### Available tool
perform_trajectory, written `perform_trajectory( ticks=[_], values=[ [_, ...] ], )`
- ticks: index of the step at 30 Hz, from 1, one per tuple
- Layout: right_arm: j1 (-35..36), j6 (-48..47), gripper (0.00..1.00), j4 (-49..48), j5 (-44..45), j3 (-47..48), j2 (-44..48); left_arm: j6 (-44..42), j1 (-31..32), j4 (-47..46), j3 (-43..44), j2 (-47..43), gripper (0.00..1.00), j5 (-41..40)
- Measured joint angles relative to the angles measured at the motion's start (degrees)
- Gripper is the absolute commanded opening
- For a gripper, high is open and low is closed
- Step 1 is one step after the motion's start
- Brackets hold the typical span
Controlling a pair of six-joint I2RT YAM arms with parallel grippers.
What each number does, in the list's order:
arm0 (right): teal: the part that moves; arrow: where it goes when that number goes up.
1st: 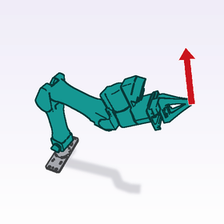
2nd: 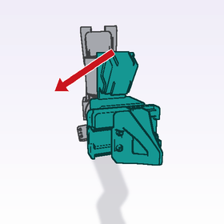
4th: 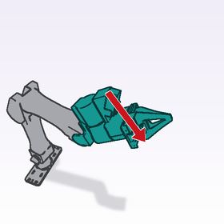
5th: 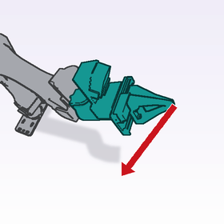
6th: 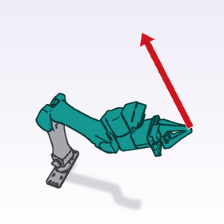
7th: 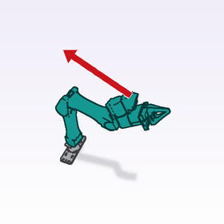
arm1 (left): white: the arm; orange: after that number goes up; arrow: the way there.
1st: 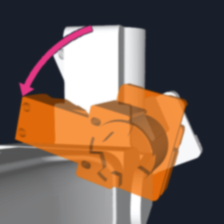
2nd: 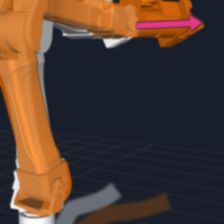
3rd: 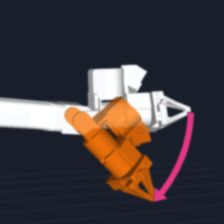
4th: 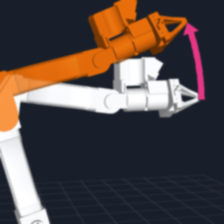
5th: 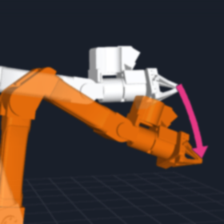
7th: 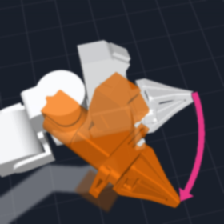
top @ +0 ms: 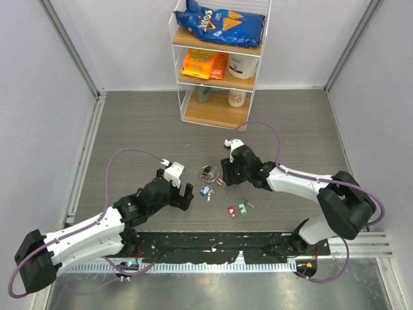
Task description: Put the keys on the keyring
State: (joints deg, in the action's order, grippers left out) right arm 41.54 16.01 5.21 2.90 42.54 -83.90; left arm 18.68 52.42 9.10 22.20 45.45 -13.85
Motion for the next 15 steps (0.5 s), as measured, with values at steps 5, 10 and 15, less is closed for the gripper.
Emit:
perform_trajectory(
  ticks=[5,10,15],
  values=[
    [1.5,-0.2,0.45,0.1,0.0,-0.1,0.3,0.0,0.0,-0.2,-0.1,-0.8,0.94,0.0],
    [2.2,-0.5,0.42,0.2,0.2,-0.2,0.1,0.0,0.0,-0.3,-0.1,-0.9,0.94,0.0],
    [3.0,-0.5,0.41,0.2,0.7,-0.2,-1.4,0.2,0.0,-0.3,-0.2,-1.0,0.94,0.2]
  ],
)
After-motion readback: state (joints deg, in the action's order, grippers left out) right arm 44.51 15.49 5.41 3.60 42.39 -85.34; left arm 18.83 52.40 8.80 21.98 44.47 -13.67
